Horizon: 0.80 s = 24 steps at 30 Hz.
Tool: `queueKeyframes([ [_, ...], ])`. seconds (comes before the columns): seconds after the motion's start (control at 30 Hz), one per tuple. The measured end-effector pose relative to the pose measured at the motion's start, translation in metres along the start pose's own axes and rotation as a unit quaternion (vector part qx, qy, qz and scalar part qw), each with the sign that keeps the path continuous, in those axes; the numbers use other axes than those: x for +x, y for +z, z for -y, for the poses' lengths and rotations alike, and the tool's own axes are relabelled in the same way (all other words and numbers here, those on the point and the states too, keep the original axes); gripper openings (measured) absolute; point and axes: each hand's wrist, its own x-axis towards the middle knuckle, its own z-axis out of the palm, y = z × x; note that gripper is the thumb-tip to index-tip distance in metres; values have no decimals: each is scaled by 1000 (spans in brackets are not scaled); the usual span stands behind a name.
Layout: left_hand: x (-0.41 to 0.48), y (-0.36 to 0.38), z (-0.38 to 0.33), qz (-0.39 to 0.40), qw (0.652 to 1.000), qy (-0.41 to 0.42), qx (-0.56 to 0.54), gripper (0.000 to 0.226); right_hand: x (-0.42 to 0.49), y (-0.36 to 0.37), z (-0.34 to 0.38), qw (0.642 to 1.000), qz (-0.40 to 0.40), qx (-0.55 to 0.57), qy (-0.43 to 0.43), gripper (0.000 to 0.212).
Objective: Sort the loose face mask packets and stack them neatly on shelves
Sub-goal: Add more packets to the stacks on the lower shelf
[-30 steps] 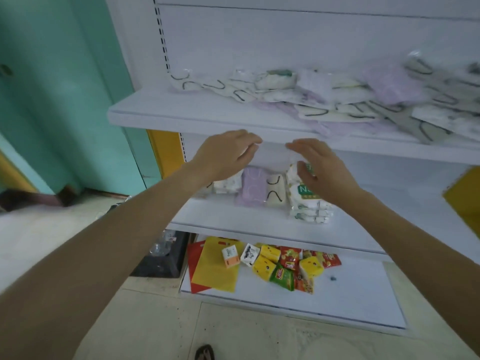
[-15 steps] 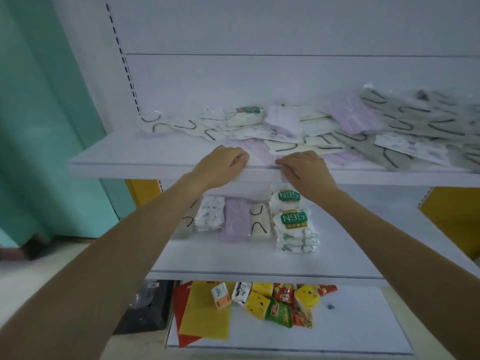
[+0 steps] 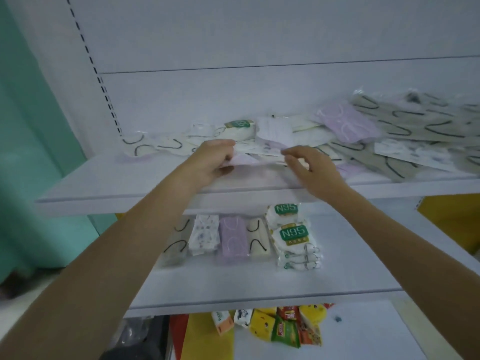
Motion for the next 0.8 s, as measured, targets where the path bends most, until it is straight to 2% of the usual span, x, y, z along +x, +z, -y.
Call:
queueKeyframes([
  [0.1,3,5,-22,-5,995,-4,-101,31,19,-36,-46,992,-41,-78,85,31],
  [0.2,3,10,-41,-4,991,29,-133,30,37,-71,-89,974,-62,-146,164,38],
  [0.27,2,16,-52,-6,987,75,-142,27,48,-88,-113,961,-23,-198,191,42],
  [0.37,5,30,-58,-21,968,159,-192,18,60,-99,-137,962,34,-200,184,53],
  [0.47,20,51,-42,-77,968,210,-110,18,65,-99,-151,959,76,-209,174,60],
  [0.53,32,66,-21,-99,976,189,-50,27,66,-95,-156,955,85,-220,178,57],
  [0.63,43,82,15,-117,986,120,21,42,68,-92,-156,953,65,-249,159,39],
  [0.7,47,87,30,-129,986,92,49,45,69,-92,-152,960,31,-234,149,28],
  [0.8,52,84,31,-145,987,65,19,43,71,-88,-145,981,-59,-151,106,24],
])
